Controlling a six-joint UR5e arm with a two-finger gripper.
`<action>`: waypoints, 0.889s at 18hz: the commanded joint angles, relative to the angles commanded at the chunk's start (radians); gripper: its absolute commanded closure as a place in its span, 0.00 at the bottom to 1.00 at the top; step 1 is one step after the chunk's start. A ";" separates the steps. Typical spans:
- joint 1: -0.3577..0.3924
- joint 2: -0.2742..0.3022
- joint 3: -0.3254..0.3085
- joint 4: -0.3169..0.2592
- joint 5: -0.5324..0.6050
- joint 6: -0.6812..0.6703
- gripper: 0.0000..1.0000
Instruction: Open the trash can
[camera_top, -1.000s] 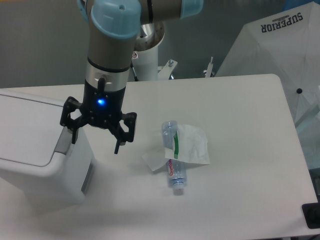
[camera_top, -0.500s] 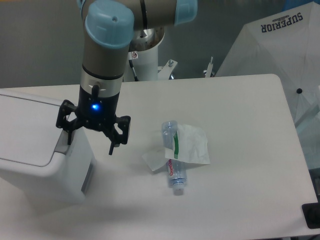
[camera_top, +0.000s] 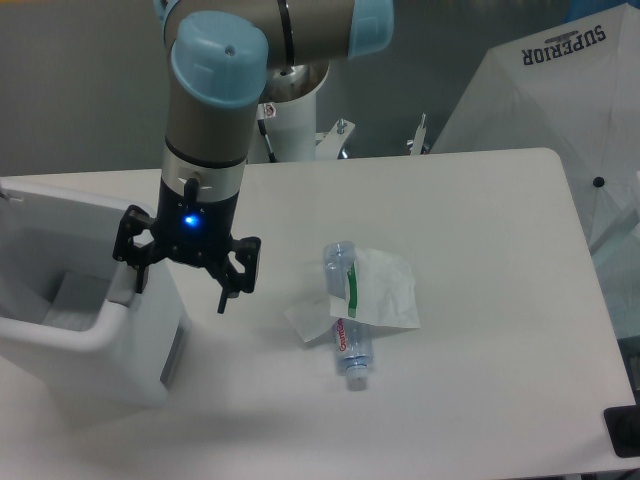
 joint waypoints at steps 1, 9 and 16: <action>0.005 -0.003 0.002 0.003 -0.002 0.002 0.00; 0.219 -0.032 -0.003 0.044 0.009 0.055 0.00; 0.391 -0.139 -0.009 0.066 0.029 0.375 0.00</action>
